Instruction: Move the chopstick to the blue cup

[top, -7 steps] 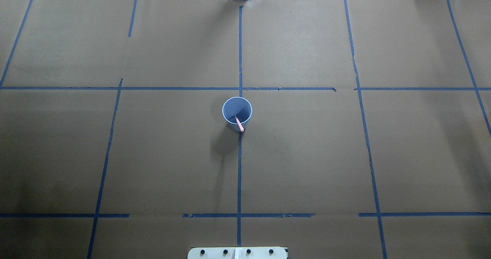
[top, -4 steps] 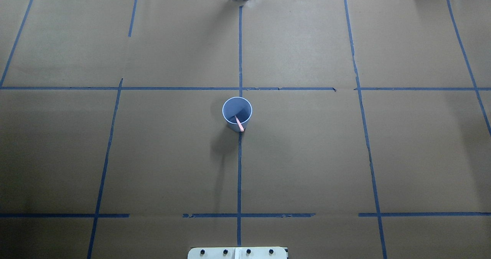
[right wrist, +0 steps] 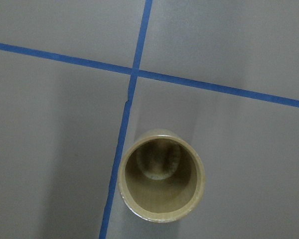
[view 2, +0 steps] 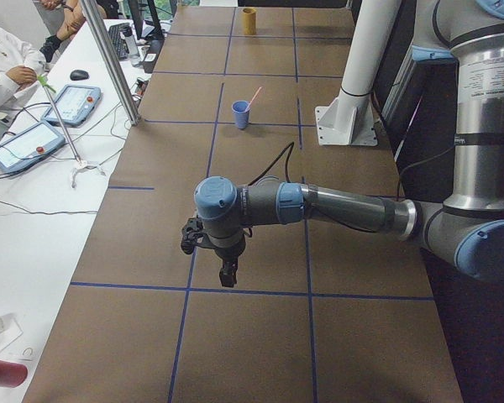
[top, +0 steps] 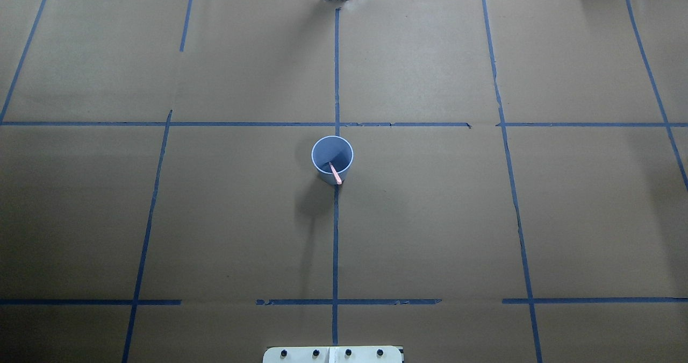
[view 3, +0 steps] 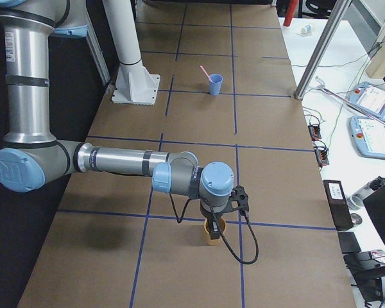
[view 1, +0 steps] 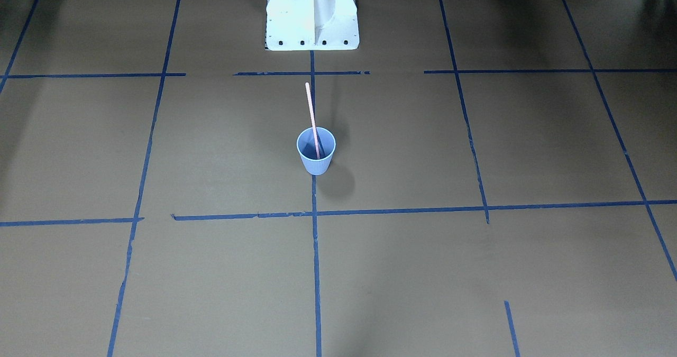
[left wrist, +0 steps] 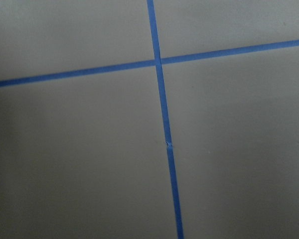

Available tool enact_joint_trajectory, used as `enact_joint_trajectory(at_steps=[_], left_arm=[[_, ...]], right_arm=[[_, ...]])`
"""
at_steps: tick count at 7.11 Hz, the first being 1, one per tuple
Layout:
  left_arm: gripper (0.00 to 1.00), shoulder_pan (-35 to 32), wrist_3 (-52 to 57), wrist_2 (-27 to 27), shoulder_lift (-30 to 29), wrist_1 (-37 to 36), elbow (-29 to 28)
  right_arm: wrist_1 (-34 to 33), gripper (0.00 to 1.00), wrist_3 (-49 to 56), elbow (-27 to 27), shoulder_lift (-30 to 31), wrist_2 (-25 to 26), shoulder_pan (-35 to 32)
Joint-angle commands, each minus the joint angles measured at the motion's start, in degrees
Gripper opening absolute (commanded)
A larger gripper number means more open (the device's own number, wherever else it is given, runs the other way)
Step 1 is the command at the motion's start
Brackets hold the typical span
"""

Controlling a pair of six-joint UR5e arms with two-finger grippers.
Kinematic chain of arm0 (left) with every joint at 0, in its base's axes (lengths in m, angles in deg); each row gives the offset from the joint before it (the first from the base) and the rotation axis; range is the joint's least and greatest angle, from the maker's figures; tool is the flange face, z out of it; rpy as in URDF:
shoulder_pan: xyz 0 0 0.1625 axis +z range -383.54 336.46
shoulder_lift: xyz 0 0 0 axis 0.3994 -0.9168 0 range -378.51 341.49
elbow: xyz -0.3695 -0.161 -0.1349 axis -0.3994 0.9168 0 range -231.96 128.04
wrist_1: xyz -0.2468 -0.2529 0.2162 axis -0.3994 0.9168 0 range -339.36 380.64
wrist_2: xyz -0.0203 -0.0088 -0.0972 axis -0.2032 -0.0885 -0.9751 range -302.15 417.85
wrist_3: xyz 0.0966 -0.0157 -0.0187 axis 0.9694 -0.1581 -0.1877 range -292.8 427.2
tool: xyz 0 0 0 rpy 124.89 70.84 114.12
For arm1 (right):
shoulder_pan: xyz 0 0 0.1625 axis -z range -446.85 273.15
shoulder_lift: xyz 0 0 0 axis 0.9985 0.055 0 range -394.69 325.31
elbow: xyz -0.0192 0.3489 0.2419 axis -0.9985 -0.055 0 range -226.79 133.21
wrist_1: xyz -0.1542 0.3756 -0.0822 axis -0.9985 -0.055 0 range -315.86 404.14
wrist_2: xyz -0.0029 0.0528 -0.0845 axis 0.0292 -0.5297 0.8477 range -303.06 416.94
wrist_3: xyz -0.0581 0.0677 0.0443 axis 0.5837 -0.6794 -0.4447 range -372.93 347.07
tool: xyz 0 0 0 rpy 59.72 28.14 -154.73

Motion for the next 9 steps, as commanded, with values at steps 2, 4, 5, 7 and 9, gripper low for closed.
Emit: enact_joint_trajectory(at_steps=[2,4,5,7,9], left_arm=[[1.00,0.1,-0.1,0.2,0.1,1.5,-0.7],[1.00,0.2,-0.1,0.2,2.3,4.1,-1.5],[1.00,0.3,-0.1,0.2,2.3,4.1,-1.1],[1.00,0.3,0.0,0.1,2.3,3.4,1.2],[1.00,0.5,0.0,0.3,2.3,3.3,0.2]], right_arm=[[0.2,1.00,0.0,1.2,1.2,-0.7,0.0],[0.3,1.00,0.0,1.1,1.1,-0.8,0.0],[0.1,1.00,0.8,0.6,1.3,-1.1,0.1],[0.1,1.00,0.3,2.0,1.3,-1.2,0.8],[0.1,1.00,0.0,2.7,1.4,-1.3,0.8]])
